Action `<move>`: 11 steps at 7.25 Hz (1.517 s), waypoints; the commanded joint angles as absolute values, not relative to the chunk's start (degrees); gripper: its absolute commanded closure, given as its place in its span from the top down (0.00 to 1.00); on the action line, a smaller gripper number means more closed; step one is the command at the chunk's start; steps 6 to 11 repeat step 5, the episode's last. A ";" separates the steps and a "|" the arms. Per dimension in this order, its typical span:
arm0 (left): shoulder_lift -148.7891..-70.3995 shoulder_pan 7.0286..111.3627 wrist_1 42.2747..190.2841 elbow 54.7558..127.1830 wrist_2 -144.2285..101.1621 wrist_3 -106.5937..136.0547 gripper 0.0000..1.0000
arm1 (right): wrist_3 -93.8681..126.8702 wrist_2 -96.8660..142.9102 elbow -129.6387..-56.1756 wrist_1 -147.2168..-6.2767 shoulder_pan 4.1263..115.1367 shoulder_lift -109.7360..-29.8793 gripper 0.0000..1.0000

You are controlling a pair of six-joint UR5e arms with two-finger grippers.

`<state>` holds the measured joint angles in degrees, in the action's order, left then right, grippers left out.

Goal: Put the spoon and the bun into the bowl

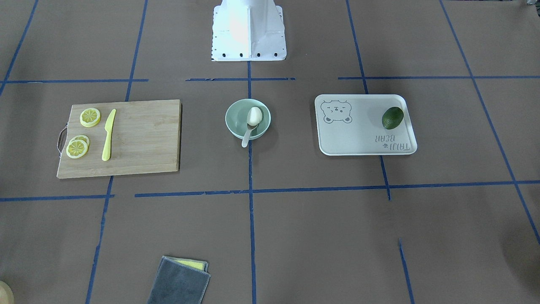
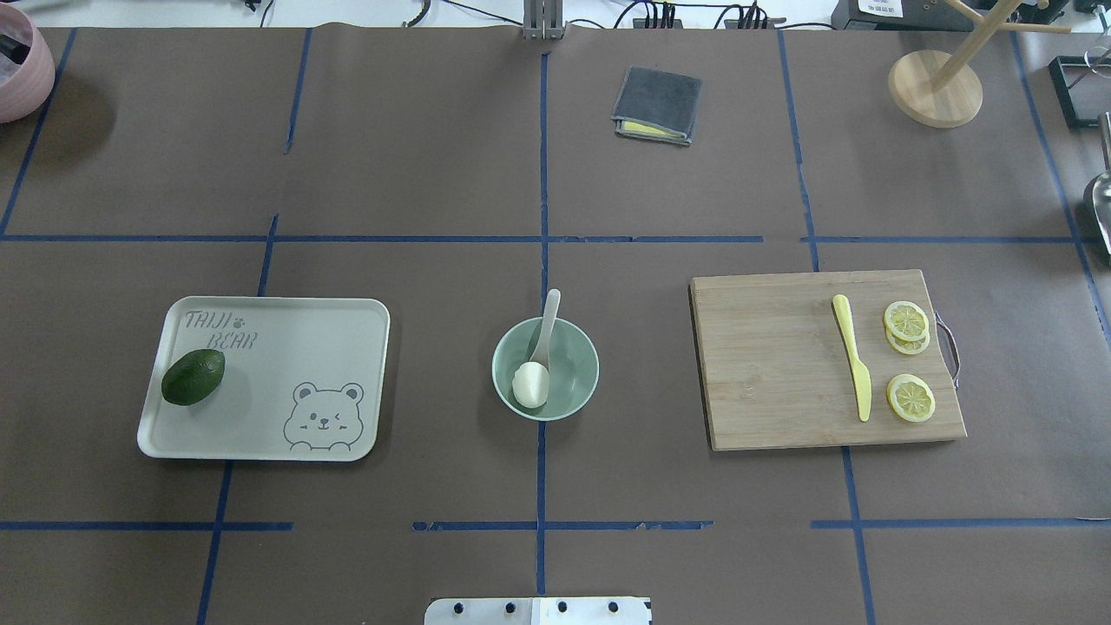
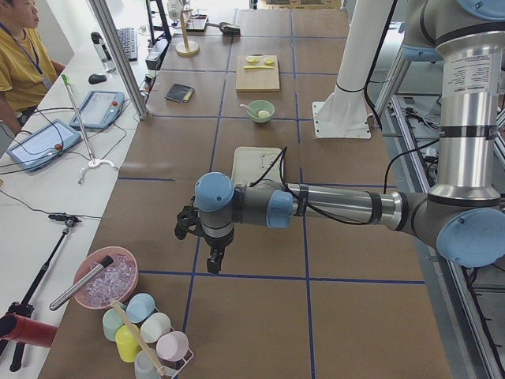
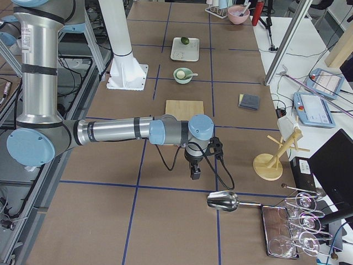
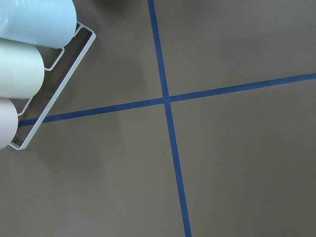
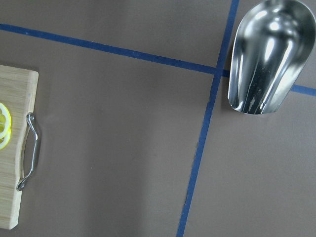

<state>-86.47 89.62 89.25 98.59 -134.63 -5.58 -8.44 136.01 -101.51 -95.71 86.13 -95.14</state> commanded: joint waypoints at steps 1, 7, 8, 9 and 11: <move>-85.34 89.47 89.38 98.44 -134.82 -5.89 1.00 | -8.44 136.05 -101.69 -95.71 86.13 -95.27 1.00; -85.87 89.47 89.04 98.96 -134.91 -5.71 1.00 | -8.44 136.14 -101.86 -95.71 86.13 -94.92 1.00; -85.87 89.47 89.04 98.96 -134.91 -5.71 1.00 | -8.44 136.14 -101.86 -95.71 86.13 -94.92 1.00; -85.87 89.47 89.04 98.96 -134.91 -5.71 1.00 | -8.44 136.14 -101.86 -95.71 86.13 -94.92 1.00; -85.87 89.47 89.04 98.96 -134.91 -5.71 1.00 | -8.44 136.14 -101.86 -95.71 86.13 -94.92 1.00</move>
